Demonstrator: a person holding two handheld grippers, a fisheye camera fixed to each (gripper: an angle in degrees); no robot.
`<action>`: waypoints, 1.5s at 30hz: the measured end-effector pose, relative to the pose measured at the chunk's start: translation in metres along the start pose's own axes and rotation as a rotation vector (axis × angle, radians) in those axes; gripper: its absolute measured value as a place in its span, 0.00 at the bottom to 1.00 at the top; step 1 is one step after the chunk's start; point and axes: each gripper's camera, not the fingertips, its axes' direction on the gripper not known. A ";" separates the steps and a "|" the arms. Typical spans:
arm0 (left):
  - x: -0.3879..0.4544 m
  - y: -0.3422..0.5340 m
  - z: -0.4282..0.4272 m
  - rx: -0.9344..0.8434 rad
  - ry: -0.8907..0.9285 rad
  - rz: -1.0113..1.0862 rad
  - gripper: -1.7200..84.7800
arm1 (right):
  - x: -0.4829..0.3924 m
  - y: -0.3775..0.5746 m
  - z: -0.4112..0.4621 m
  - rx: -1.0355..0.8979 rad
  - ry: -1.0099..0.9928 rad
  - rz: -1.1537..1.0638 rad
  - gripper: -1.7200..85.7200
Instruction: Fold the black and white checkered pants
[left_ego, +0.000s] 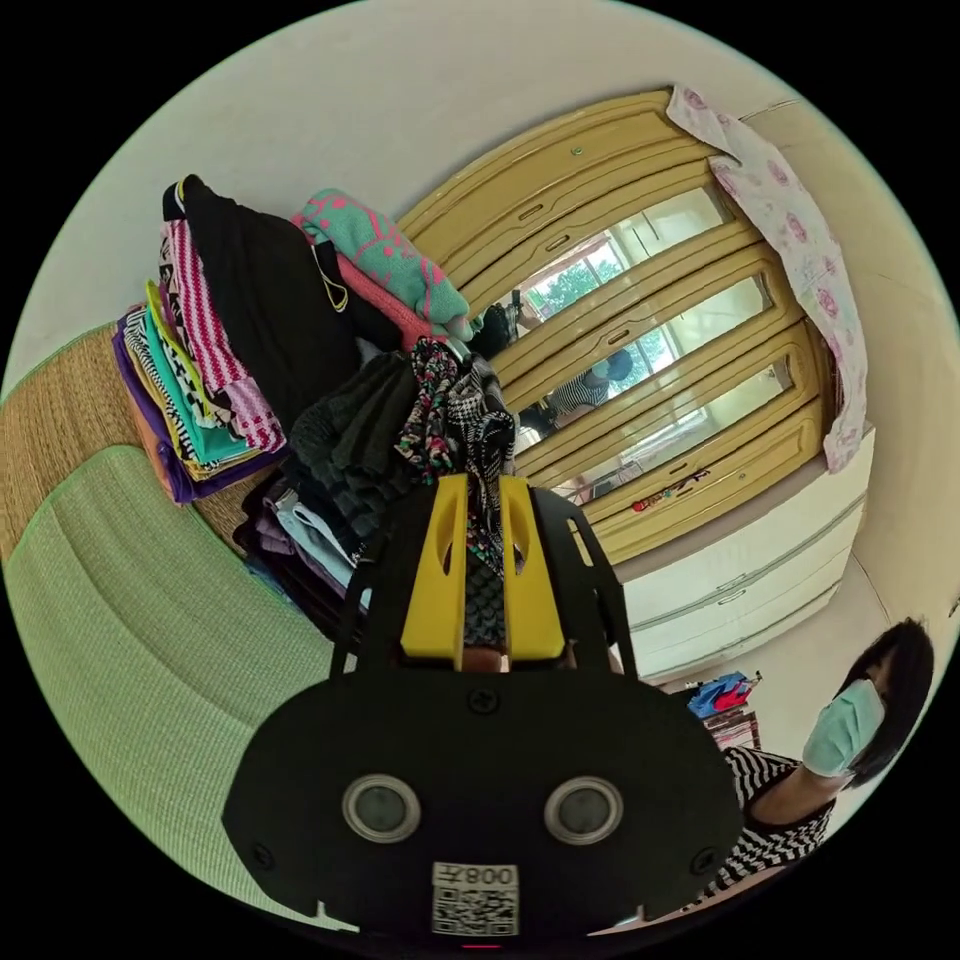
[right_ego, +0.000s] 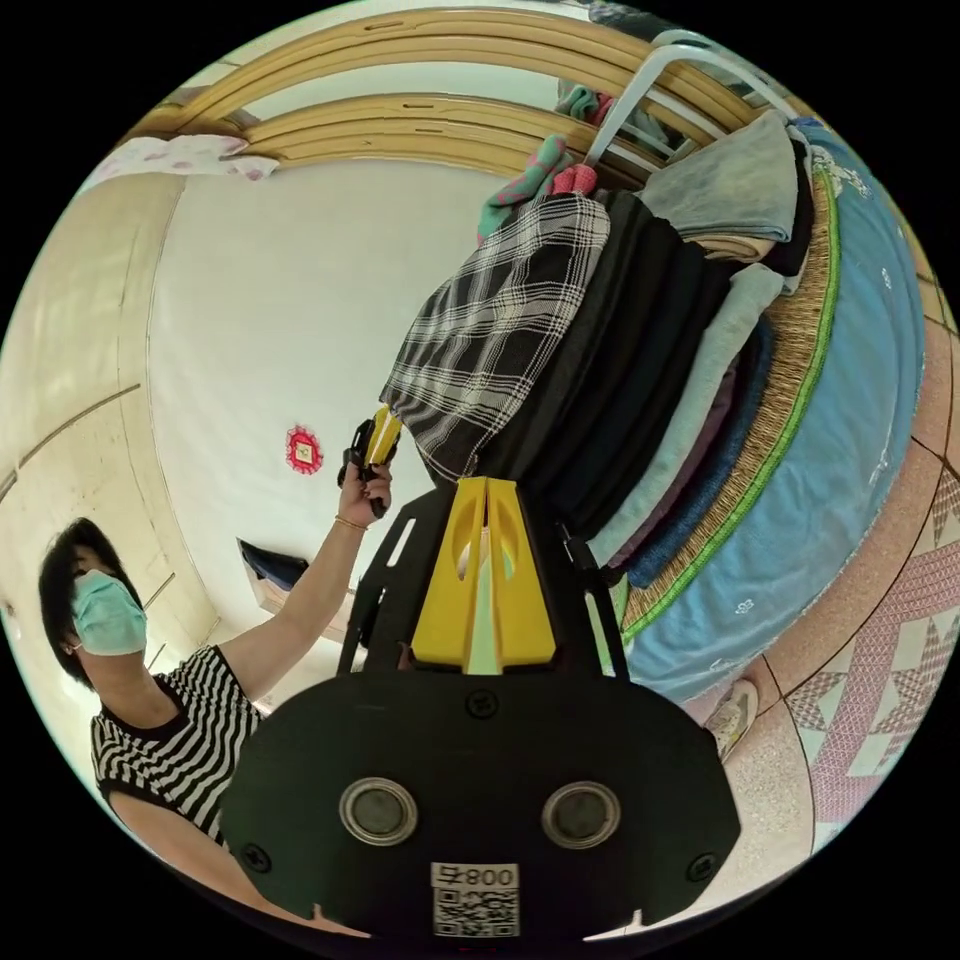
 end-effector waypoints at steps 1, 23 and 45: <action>0.010 0.000 -0.005 0.037 -0.028 0.030 0.07 | -0.006 0.004 -0.006 0.013 0.016 -0.011 0.02; 0.080 -0.092 0.088 -0.039 -0.581 0.324 0.02 | -0.207 -0.195 0.299 -0.200 0.768 -0.598 0.02; -0.063 -0.032 0.052 0.039 -0.271 0.113 0.02 | -0.143 -0.192 0.073 0.314 0.528 -0.465 0.04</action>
